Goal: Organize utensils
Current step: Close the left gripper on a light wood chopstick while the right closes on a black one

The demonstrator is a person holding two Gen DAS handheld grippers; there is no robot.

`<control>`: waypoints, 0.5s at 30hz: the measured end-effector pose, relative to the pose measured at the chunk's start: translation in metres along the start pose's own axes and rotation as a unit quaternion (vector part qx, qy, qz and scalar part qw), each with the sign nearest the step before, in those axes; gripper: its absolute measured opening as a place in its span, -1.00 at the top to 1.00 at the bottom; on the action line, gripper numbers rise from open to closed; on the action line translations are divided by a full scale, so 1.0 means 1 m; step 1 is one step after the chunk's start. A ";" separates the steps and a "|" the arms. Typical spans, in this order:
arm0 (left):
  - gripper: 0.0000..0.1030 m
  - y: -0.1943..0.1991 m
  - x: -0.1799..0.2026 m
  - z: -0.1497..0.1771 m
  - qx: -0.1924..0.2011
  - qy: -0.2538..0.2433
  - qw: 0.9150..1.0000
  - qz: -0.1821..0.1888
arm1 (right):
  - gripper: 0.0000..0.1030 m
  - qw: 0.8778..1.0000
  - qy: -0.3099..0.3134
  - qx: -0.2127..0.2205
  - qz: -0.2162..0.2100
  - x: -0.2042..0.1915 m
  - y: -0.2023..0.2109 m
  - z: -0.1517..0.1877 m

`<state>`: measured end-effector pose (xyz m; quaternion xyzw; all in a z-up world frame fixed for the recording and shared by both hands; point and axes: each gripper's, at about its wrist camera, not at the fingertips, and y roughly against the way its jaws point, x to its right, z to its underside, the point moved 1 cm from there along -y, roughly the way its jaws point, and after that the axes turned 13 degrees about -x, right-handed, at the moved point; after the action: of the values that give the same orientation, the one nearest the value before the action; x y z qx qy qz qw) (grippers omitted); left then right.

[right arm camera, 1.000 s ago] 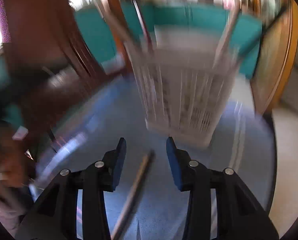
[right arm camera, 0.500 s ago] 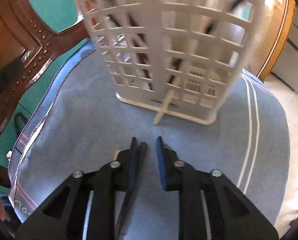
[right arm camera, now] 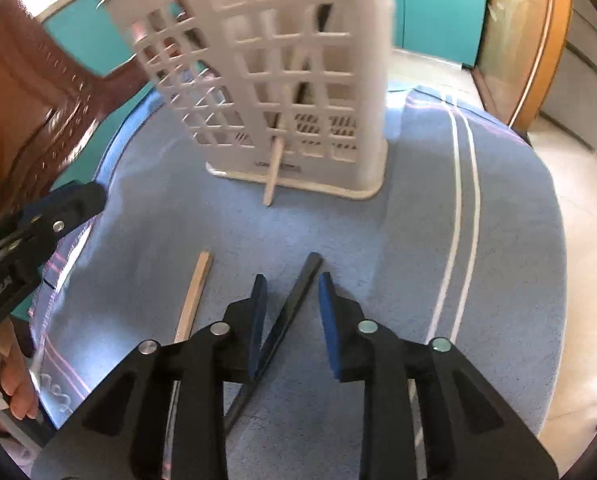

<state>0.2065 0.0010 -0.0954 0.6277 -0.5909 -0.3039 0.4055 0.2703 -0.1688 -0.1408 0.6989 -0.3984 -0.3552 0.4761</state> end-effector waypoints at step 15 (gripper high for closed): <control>0.04 -0.035 0.056 0.037 -0.088 -0.062 0.994 0.029 | 0.64 1.000 -0.008 0.004 0.030 0.023 0.002 0.011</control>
<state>0.1982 -0.0609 -0.1381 0.5523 -0.6036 -0.3813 0.4304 0.2695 -0.1940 -0.1448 0.6853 -0.4244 -0.3452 0.4807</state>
